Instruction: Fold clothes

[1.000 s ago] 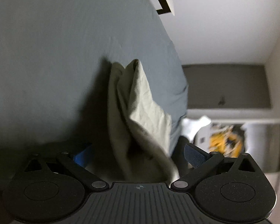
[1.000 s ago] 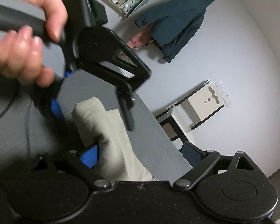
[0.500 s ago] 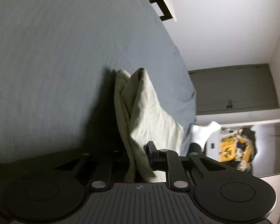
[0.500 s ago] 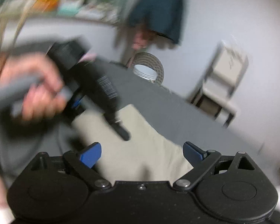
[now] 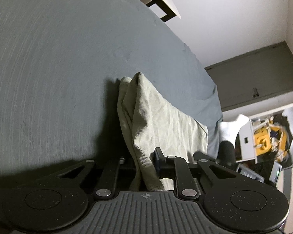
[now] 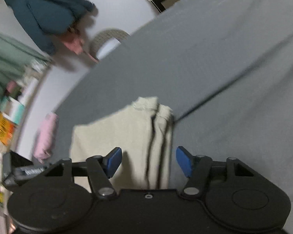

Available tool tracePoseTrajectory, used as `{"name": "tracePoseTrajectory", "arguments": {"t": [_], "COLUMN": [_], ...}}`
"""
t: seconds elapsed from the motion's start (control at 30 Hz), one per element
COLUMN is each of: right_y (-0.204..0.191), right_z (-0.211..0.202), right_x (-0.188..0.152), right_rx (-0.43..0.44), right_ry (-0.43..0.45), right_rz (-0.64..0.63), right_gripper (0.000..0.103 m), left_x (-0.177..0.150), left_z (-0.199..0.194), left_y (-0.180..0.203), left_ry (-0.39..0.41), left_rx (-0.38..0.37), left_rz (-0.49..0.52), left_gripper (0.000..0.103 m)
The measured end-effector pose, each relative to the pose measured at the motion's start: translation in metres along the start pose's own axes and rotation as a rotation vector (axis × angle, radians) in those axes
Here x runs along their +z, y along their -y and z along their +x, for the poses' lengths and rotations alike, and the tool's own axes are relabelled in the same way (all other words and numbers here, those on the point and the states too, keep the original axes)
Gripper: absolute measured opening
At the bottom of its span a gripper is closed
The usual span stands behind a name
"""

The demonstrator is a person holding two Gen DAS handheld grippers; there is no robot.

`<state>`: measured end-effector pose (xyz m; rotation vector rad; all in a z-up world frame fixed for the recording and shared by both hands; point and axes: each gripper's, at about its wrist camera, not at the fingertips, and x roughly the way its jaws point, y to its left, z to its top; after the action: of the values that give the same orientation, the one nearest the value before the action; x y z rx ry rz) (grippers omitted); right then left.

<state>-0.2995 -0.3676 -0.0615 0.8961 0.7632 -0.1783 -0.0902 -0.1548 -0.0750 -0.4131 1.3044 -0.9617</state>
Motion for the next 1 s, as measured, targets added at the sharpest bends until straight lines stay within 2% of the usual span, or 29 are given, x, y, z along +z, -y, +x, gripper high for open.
{"name": "tracePoseTrajectory", "arguments": {"t": [0.07, 0.13, 0.23, 0.37, 0.5, 0.57, 0.67, 0.83, 1.0], "right_y": [0.002, 0.000, 0.000, -0.012, -0.044, -0.066, -0.101, -0.156, -0.202], "right_z": [0.005, 0.010, 0.012, 0.012, 0.007, 0.010, 0.027, 0.083, 0.138], "right_x": [-0.001, -0.006, -0.009, -0.007, -0.005, 0.001, 0.016, 0.049, 0.068], "right_rx": [0.035, 0.048, 0.034, 0.036, 0.075, 0.101, 0.146, 0.210, 0.231], "right_ry": [0.005, 0.021, 0.046, 0.081, 0.106, 0.108, 0.107, 0.067, 0.032], "right_rz": [0.024, 0.018, 0.011, 0.007, -0.079, -0.125, -0.182, -0.228, -0.273], "right_gripper": [0.053, 0.049, 0.023, 0.017, 0.016, 0.016, 0.016, 0.016, 0.016], "left_x": [0.001, 0.002, -0.001, -0.007, -0.008, -0.003, 0.017, 0.061, 0.099], "left_z": [0.000, -0.001, -0.007, -0.015, -0.043, -0.055, -0.079, -0.119, -0.130], "left_y": [0.004, 0.008, 0.012, 0.031, 0.040, 0.041, 0.032, -0.001, -0.037], "left_ry": [0.003, 0.008, 0.022, 0.058, 0.143, 0.187, 0.263, 0.390, 0.474], "left_rx": [0.019, 0.041, 0.080, 0.169, 0.288, 0.337, 0.397, 0.515, 0.598], "left_rz": [0.039, 0.085, 0.168, 0.338, 0.492, 0.535, 0.522, 0.472, 0.510], "left_gripper": [0.017, 0.017, 0.017, 0.017, 0.017, 0.017, 0.017, 0.017, 0.017]}}
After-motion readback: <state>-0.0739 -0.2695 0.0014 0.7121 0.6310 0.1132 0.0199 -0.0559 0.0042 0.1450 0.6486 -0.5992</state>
